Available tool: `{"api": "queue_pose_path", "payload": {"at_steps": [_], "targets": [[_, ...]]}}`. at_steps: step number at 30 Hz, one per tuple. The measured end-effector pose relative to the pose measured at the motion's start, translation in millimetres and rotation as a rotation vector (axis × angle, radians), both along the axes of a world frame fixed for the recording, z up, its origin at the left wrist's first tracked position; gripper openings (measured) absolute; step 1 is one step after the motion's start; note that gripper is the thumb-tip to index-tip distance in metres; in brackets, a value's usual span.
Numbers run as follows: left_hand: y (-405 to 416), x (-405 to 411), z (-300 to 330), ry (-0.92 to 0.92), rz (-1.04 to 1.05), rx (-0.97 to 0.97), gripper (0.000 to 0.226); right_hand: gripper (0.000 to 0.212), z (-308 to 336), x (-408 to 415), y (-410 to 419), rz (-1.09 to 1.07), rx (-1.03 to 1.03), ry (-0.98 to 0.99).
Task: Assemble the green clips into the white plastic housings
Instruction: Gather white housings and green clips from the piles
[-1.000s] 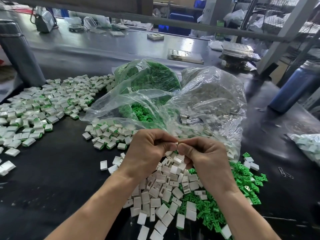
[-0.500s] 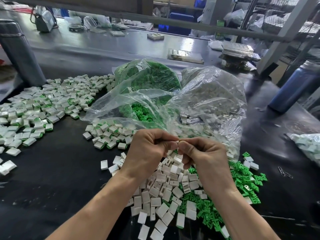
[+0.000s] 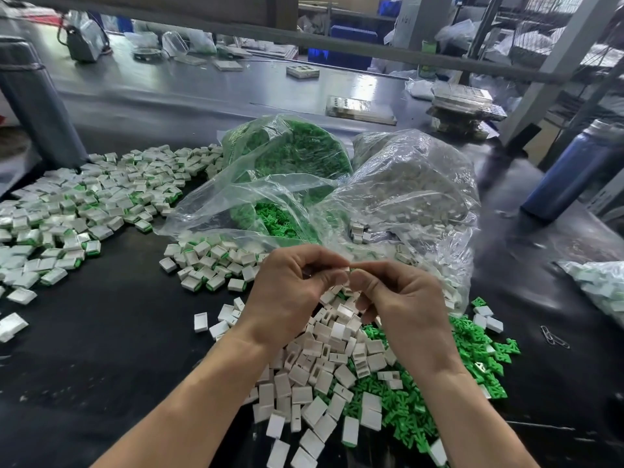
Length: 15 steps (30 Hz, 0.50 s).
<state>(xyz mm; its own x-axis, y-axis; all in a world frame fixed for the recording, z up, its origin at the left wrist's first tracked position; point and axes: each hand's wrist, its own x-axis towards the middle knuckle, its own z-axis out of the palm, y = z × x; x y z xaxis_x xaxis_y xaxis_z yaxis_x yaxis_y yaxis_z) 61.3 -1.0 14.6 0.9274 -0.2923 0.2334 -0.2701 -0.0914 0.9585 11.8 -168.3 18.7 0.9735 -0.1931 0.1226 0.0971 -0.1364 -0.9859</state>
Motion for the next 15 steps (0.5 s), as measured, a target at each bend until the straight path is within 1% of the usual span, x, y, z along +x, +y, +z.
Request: {"api": "queue_pose_path", "payload": {"at_steps": [3, 8, 11, 15], "targets": [[1.2, -0.6, -1.0, -0.030, -0.007, 0.032, 0.016, 0.017, -2.4, -0.1, 0.1, -0.026, -0.066, -0.021], [1.5, -1.0, -0.2, -0.005, -0.017, 0.034, 0.015, 0.013, -4.1, -0.3, -2.0, -0.028, -0.084, -0.047], [2.0, -0.7, -0.1, 0.011, -0.013, 0.050, 0.012, 0.017, -4.5, -0.3, -3.1, -0.025, -0.107, -0.062], [6.3, 1.1, 0.1, 0.020, -0.020, 0.093, 0.010, 0.024, -5.5, 0.3, -4.2, -0.024, -0.227, -0.070]]}}
